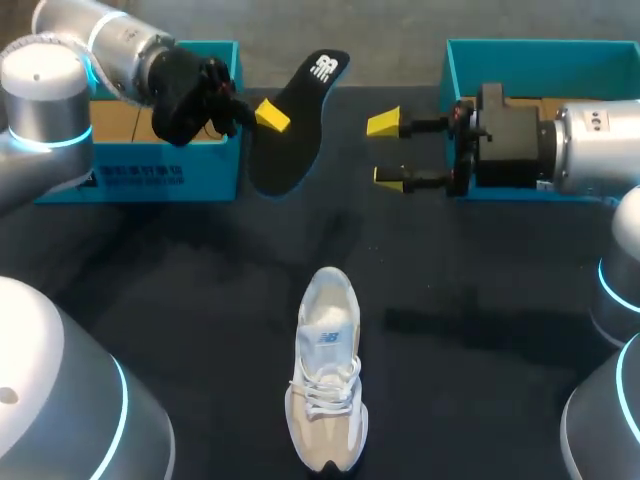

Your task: Take the shoe out of the shoebox, open the shoe tongue, remove and reinsert the insole, then place the shoe into the shoebox

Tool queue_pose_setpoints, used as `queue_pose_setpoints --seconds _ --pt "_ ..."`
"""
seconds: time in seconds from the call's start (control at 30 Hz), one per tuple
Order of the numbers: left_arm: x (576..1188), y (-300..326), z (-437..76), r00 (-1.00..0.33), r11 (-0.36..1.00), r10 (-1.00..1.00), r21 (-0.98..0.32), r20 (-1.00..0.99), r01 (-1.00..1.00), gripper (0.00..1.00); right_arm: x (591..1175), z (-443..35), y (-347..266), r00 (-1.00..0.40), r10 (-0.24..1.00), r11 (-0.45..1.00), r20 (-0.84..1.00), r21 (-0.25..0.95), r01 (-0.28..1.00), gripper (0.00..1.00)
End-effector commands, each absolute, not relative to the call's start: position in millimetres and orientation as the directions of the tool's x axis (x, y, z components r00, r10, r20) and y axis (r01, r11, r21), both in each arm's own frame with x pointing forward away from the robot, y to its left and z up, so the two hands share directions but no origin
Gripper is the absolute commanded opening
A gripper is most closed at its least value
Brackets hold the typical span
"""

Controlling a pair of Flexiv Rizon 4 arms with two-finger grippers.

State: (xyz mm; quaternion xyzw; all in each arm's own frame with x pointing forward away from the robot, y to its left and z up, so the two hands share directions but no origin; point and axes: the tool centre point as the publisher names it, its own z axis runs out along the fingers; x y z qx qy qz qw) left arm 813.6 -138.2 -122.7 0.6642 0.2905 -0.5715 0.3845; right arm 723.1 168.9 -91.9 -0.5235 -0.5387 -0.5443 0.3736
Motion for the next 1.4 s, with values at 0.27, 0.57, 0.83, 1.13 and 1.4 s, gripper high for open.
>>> queue_pose_setpoints --seconds 0.27,0.57,0.83,1.13,1.4 --pt "804 -151 -143 0.191 -0.474 -0.083 0.207 -0.978 0.856 0.00 724 -93 172 -0.173 0.157 -0.142 0.972 0.195 0.970 1.00" --pt "797 -150 -145 0.189 -0.443 -0.067 0.199 -0.980 0.874 0.00 724 -93 172 -0.173 0.157 -0.142 0.972 0.195 0.970 1.00" --pt "795 -142 -153 0.175 -0.413 -0.047 0.178 -0.984 0.893 0.00 724 -93 172 -0.173 0.157 -0.142 0.972 0.195 0.970 1.00" --pt "797 -138 -156 0.159 -0.388 -0.033 0.159 -0.987 0.908 0.00 724 -93 172 -0.173 0.157 -0.142 0.972 0.195 0.970 1.00" --pt "797 -138 -156 0.159 -0.388 -0.033 0.159 -0.987 0.908 0.00 724 -93 172 -0.173 0.157 -0.142 0.972 0.195 0.970 1.00"
